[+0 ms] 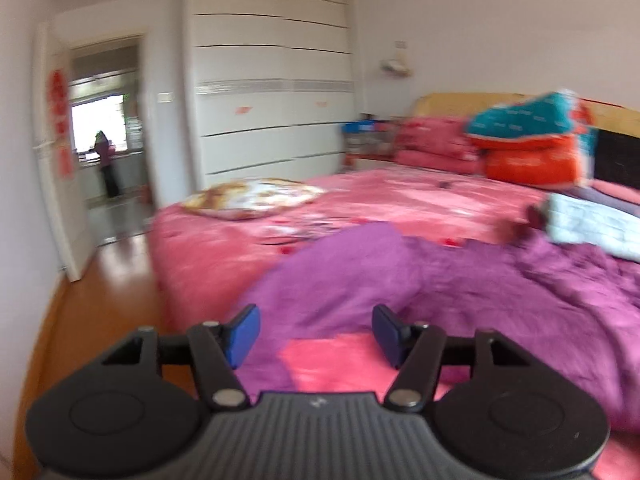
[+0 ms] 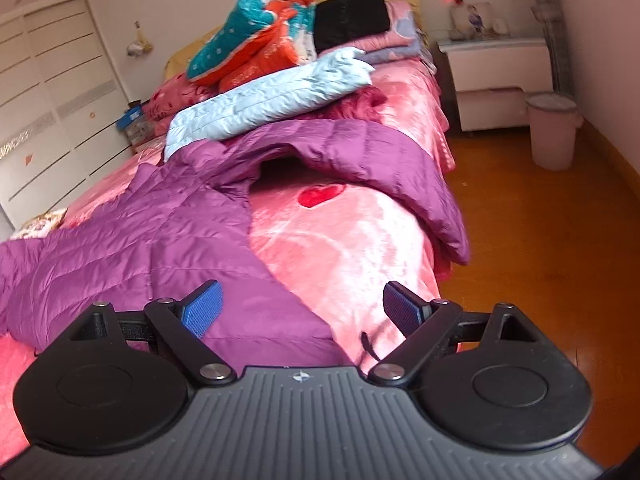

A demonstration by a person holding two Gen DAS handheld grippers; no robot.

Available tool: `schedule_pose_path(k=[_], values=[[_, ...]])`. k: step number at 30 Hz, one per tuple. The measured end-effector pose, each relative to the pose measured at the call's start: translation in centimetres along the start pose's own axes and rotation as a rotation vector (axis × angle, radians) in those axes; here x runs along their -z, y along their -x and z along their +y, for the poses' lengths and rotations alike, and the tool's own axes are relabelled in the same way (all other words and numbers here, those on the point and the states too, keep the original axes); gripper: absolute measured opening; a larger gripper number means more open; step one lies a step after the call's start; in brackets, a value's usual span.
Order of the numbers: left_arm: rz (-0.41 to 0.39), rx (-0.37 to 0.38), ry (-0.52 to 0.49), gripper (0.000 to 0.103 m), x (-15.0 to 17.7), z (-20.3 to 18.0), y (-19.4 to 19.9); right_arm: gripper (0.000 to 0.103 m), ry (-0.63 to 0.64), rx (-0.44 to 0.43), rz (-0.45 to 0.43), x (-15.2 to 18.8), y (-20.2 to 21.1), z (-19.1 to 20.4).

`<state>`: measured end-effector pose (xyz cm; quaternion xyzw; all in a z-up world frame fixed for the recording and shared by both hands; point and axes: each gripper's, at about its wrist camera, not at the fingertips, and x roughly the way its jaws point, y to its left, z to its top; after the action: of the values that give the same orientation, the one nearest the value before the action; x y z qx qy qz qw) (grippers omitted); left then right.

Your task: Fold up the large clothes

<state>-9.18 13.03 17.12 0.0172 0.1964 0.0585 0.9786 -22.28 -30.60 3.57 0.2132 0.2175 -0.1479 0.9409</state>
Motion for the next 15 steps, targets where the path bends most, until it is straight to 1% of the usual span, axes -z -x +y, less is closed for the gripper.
schedule_pose_path(k=[2,4,8,10,11,13,15], values=[[0.025,0.085,-0.007,0.063,0.2,-1.9,0.3,0.103,-0.024,-0.011,0.026,0.0,0.0,-0.9],[0.074,0.185,-0.021,0.063,0.8,-4.4,0.0,0.103,-0.073,-0.042,0.075,0.3,-0.4,-1.8],[0.145,0.338,-0.116,0.063,3.3,-9.9,-0.1,0.103,-0.206,-0.184,0.163,0.6,-1.2,-3.5],[0.186,0.402,-0.179,0.063,4.6,-12.4,-0.6,0.103,-0.224,-0.238,0.213,1.0,-1.6,-3.4],[0.201,0.423,-0.201,0.063,5.2,-13.5,-0.9,0.103,-0.218,-0.250,0.229,1.1,-1.9,-2.9],[0.228,0.462,-0.233,0.063,6.1,-15.4,-1.6,0.103,-0.200,-0.265,0.238,1.3,-1.9,-2.3],[0.240,0.482,-0.241,0.063,6.8,-16.9,-2.5,0.103,-0.199,-0.287,0.233,1.1,-1.9,-2.1]])
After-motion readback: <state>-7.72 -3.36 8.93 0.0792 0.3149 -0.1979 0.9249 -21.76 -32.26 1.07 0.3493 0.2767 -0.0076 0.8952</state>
